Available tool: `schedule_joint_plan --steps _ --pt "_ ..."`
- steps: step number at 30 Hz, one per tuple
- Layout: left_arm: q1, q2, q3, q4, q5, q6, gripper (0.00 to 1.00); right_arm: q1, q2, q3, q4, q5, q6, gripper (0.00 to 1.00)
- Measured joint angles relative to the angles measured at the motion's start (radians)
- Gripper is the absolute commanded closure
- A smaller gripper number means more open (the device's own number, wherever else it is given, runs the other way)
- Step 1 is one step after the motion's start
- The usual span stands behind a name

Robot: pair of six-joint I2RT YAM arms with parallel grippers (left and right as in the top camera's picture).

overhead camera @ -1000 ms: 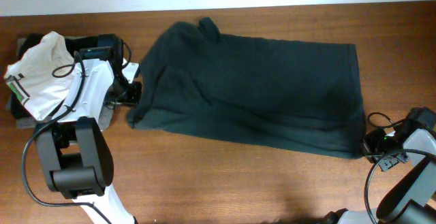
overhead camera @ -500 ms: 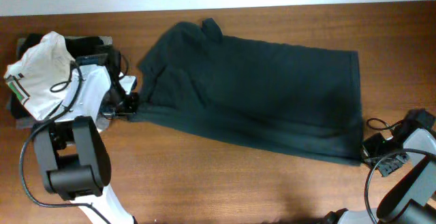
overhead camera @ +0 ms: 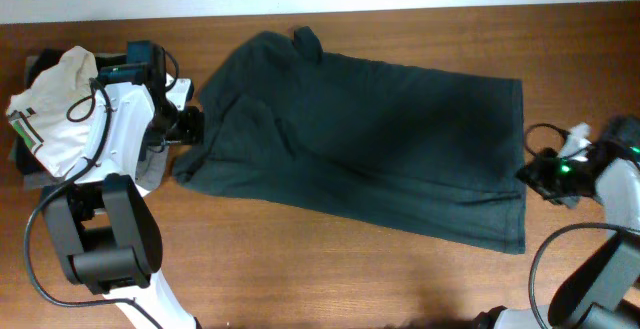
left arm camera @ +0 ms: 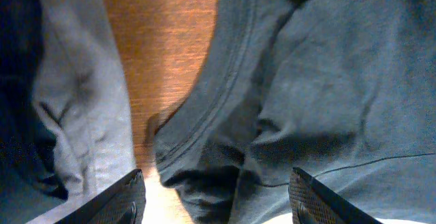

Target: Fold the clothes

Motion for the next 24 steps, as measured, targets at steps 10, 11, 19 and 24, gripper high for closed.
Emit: schedule_joint_plan --steps 10,11,19,24 --pt "0.0 0.0 0.001 0.016 0.063 0.0 0.31 0.127 0.196 0.003 -0.034 0.132 -0.039 0.96" --pt "0.0 0.0 0.001 0.016 0.063 0.0 0.31 0.127 0.195 0.031 -0.055 0.132 -0.039 0.96" --pt "0.0 0.0 0.001 0.021 0.063 0.0 0.3 0.167 0.166 0.125 -0.113 0.125 -0.068 0.59" --pt "0.0 0.0 0.001 0.027 0.066 0.0 0.3 0.248 0.163 -0.009 -0.012 0.143 -0.068 0.59"
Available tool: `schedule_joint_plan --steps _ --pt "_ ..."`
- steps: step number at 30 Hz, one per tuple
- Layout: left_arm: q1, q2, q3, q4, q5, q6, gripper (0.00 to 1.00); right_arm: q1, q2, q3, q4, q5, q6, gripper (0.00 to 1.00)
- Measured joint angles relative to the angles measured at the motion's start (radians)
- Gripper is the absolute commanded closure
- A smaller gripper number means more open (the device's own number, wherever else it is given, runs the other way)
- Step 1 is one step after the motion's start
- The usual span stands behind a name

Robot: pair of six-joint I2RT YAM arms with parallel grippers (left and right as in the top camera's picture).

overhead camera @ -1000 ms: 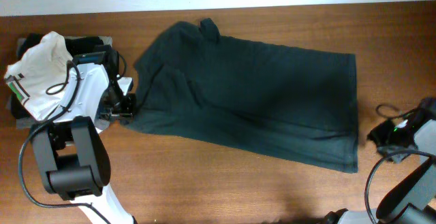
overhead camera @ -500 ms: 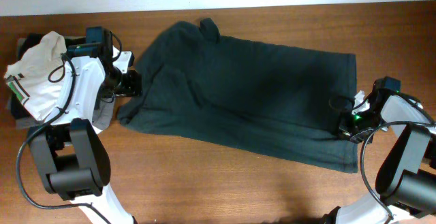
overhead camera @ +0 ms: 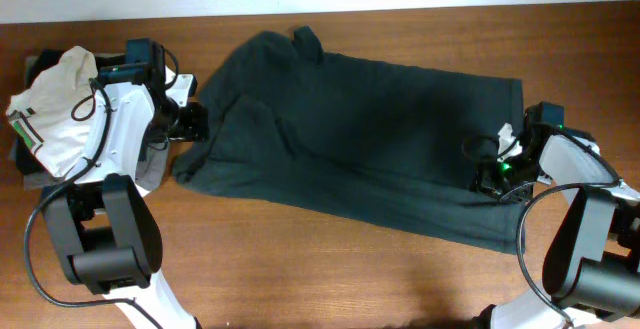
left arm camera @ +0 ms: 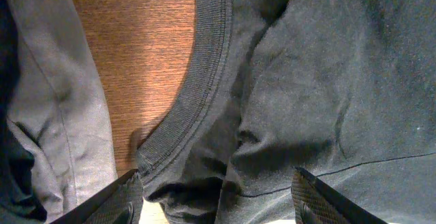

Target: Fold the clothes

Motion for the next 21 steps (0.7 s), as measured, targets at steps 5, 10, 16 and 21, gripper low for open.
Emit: schedule_joint_plan --steps 5,10,16,21 --pt "0.0 0.0 0.0 0.0 0.0 0.0 0.3 0.0 0.0 -0.024 0.012 0.011 0.005 0.83" --pt "0.0 0.0 0.0 0.0 0.0 0.0 0.3 0.0 0.0 -0.024 -0.015 0.011 0.023 0.96" --pt "0.0 0.0 0.0 0.0 0.0 0.0 0.3 0.005 -0.011 0.098 -0.089 0.002 -0.02 0.72" --pt "0.0 0.0 0.0 0.001 0.0 0.0 0.29 0.008 0.019 -0.013 -0.01 -0.003 -0.045 0.66"
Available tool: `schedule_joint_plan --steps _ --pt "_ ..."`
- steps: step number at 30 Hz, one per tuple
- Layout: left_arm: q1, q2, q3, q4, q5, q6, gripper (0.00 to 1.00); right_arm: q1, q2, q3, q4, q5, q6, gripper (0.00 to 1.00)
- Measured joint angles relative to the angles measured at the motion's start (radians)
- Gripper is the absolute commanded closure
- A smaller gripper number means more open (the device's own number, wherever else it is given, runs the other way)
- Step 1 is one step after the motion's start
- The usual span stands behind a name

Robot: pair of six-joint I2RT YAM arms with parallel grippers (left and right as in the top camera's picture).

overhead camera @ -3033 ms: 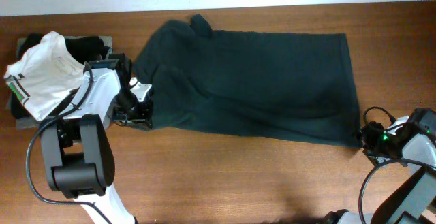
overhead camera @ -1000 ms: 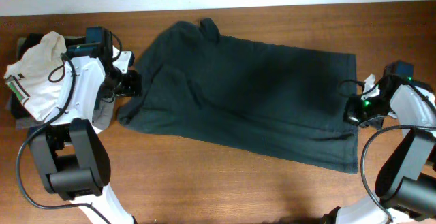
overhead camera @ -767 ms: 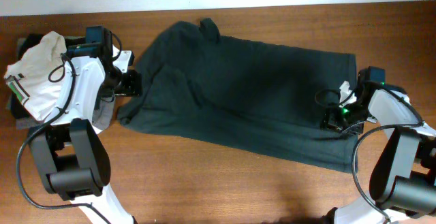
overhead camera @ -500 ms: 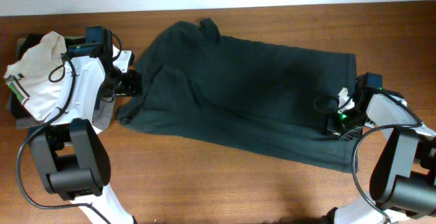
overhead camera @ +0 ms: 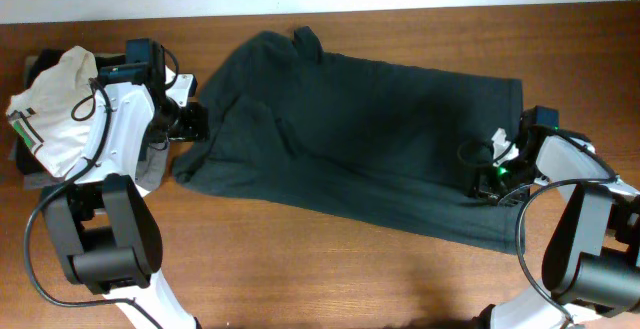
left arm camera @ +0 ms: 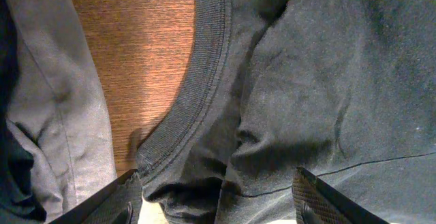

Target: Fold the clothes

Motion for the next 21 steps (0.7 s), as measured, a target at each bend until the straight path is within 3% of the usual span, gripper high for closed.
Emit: schedule_joint_plan --steps 1,3,5,6,10,13,15,18,21 --pt "0.0 0.0 0.0 0.0 0.0 0.0 0.29 0.0 0.0 0.0 -0.002 -0.001 0.0 0.65" --pt "0.0 0.0 0.0 0.0 0.0 0.0 0.29 0.0 0.0 0.0 -0.011 -0.001 0.003 0.5" --pt "0.0 0.0 0.0 0.0 0.001 0.0 0.29 0.003 -0.002 0.0 0.019 -0.013 0.0 0.89" --pt "0.0 0.0 0.0 0.0 0.0 0.0 0.29 0.003 -0.002 0.0 0.031 -0.011 0.003 0.96" --pt "0.0 0.0 0.0 0.0 0.0 0.0 0.29 0.004 -0.002 0.005 -0.032 -0.008 0.005 0.96" --pt "0.0 0.0 0.0 0.0 0.0 0.0 0.29 0.004 -0.025 0.115 -0.11 -0.008 0.005 0.96" --pt "0.0 0.0 0.0 0.0 0.0 0.0 0.29 0.004 -0.045 0.153 -0.113 -0.007 0.008 0.64" --pt "0.0 0.0 0.0 0.0 0.0 0.0 0.29 -0.029 -0.045 0.155 -0.133 0.136 0.045 0.59" --pt "0.0 0.0 0.0 0.0 0.001 0.0 0.29 -0.18 -0.045 0.151 -0.179 0.161 0.061 0.55"
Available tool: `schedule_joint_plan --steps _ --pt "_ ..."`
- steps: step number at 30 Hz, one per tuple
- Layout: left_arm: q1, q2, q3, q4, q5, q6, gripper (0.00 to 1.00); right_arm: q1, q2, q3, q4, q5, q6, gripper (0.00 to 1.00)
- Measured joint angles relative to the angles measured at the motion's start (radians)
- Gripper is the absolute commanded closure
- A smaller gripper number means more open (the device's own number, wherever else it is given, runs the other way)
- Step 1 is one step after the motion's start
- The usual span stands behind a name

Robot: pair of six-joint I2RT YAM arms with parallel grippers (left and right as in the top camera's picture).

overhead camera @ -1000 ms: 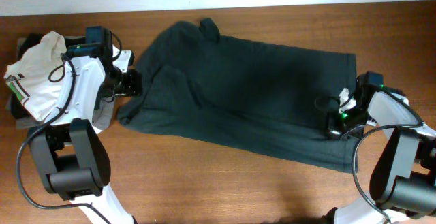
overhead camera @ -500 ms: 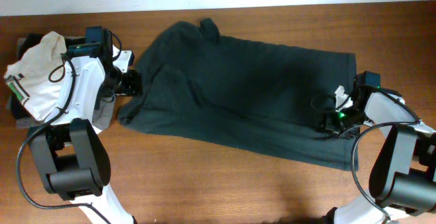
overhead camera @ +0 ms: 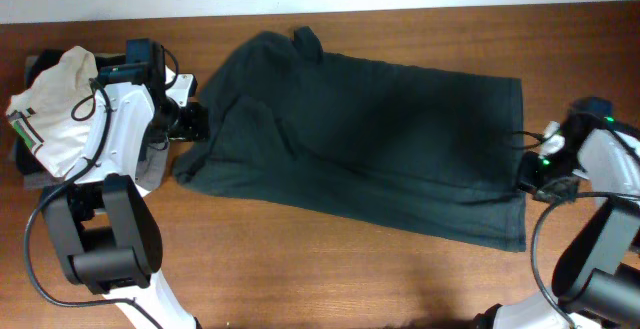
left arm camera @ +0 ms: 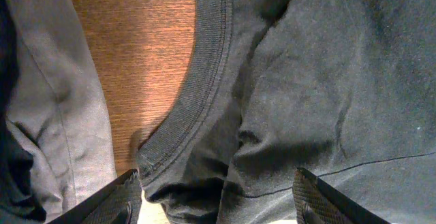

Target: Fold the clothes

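A dark green garment [overhead camera: 370, 139] lies spread flat across the wooden table [overhead camera: 300, 279]. My left gripper [overhead camera: 193, 124] sits at the garment's left end. In the left wrist view the gripper [left arm camera: 218, 207] is open, its fingers [left arm camera: 122, 200] wide apart. The bunched fabric [left arm camera: 306, 81] and its ribbed band [left arm camera: 197, 94] lie between them. My right gripper [overhead camera: 528, 174] rests at the garment's right edge, about halfway down. Whether it is open or shut does not show from above.
A pile of other clothes sits at the far left: a white piece [overhead camera: 55, 104] on top of a grey one [left arm camera: 54, 101], close beside my left arm. Bare wood [left arm camera: 143, 47] shows between the grey piece and the green garment.
My right gripper has moved right, from over the garment's lower right part to its right edge. The left gripper and the garment lie as before.
My right gripper first stood just off the garment's right edge. It was then over the cloth, a little inside that edge, at two moments. Now it is back at the edge. The left gripper stayed open at the left end, shifting only slightly early on.
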Motion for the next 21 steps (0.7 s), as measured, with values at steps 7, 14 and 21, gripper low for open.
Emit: schedule_joint_plan --steps 7,14,21 --pt "0.0 0.0 0.0 0.0 0.0 0.0 0.29 0.033 0.011 -0.11 0.13 -0.063 0.028 0.62" --pt "0.0 0.0 0.0 0.001 0.0 0.0 0.29 0.033 0.013 -0.084 0.089 -0.1 0.056 0.96" --pt "0.0 0.0 0.0 0.0 0.0 0.0 0.28 0.033 0.01 0.04 0.069 -0.06 0.087 0.68"
